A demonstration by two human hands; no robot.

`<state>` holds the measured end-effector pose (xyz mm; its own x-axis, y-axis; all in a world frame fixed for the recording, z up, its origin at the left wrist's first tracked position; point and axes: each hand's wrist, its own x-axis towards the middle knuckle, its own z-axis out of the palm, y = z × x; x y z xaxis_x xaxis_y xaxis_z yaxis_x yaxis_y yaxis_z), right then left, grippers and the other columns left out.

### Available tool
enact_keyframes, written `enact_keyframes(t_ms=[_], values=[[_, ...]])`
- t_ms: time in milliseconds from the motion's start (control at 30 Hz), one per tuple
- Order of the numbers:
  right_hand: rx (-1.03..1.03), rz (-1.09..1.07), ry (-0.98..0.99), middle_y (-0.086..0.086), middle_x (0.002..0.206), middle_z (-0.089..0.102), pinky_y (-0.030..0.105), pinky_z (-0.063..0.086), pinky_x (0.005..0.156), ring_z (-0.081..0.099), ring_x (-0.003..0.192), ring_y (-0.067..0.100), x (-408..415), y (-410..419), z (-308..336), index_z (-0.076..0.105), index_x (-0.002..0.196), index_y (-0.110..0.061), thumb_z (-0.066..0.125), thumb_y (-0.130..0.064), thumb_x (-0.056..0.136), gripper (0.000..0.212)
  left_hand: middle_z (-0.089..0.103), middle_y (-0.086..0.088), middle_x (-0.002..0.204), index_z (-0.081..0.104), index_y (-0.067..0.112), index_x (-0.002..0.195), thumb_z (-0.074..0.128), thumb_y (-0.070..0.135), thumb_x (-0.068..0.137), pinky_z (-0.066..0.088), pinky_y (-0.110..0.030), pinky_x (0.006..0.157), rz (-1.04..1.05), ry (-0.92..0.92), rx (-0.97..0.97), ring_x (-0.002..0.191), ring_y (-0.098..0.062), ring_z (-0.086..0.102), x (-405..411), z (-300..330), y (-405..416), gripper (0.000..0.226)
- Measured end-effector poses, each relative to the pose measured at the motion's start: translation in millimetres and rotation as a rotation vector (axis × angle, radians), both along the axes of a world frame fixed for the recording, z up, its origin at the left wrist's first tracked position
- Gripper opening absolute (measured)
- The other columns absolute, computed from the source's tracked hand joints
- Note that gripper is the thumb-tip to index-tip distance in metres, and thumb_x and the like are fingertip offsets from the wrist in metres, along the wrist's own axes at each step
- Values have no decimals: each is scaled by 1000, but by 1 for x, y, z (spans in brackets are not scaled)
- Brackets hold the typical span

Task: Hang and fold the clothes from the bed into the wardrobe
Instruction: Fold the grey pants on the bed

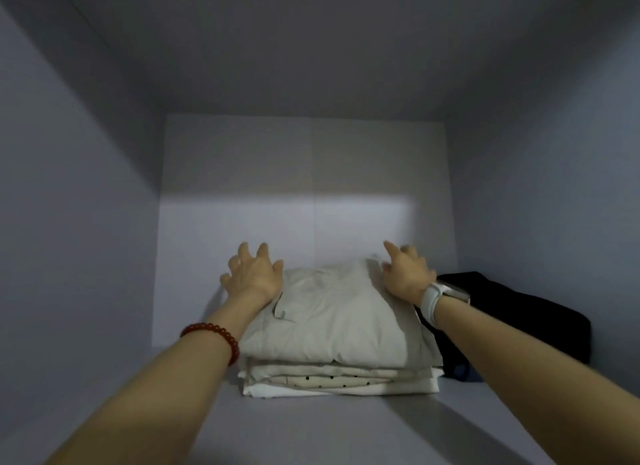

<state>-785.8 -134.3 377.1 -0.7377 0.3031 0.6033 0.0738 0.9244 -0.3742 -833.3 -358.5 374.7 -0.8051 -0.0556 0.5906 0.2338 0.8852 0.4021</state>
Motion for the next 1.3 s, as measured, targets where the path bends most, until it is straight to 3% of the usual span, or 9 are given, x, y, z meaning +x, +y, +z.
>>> enact_keyframes(t_ms=[100,200,300,467,567,733,833,1067,1300], values=[[231,216,152,8,149,33,46,27,110,33,134,30,9,-9,14,32,144,-26,31,-32,99,45,6,2,158,17,33,148,23,41,101,11,-44,115,-191,75,-205,144,-21,9,8,10,8,49],[307,287,-197,1,156,17,50,11,115,13,143,30,-1,-17,-14,21,146,-34,19,-46,99,49,-2,7,158,7,41,148,10,50,99,-1,-47,115,-256,-167,-403,145,-22,-1,3,-23,21,50],[261,226,-423,-2,158,1,50,2,116,-1,144,33,-21,-13,-51,7,147,-41,13,-54,97,52,-4,5,158,2,41,147,4,58,95,-1,-47,117,-297,-336,-363,145,-22,-1,-13,-48,25,54],[267,198,-478,-8,157,-1,51,4,115,-2,145,32,-35,-8,-57,2,145,-46,9,-56,95,51,4,5,158,8,42,147,5,59,95,3,-49,116,-195,-316,-407,145,-23,6,-15,-50,35,55],[270,177,-370,-4,157,9,55,5,113,8,144,31,-17,-16,-52,14,147,-38,14,-52,98,51,18,-1,156,17,35,148,10,51,98,6,-49,115,-72,-94,-451,141,-25,17,-3,-46,32,53],[205,226,-87,5,127,58,51,27,108,48,120,30,45,-27,-33,61,117,-18,34,-30,98,35,24,-4,154,26,24,146,20,42,100,10,-43,115,-118,176,-355,140,-22,22,54,-26,24,50],[145,321,32,6,122,62,41,43,97,54,114,29,89,-35,-38,63,115,-13,38,-21,96,32,28,-4,152,30,24,145,31,39,98,19,-40,114,-116,250,-294,138,-22,27,103,-25,6,49],[-99,588,258,4,120,63,27,41,94,55,113,20,224,-61,-102,62,118,-12,41,-12,95,31,49,-5,137,53,20,131,46,28,94,32,-34,100,-109,305,-21,124,-27,44,259,-100,-18,39],[-244,753,24,1,115,62,25,41,95,55,108,14,350,-70,-230,60,119,-15,42,-14,96,30,55,-5,131,56,17,127,52,26,93,38,-36,101,-96,84,182,119,-24,50,406,-238,-34,36]])
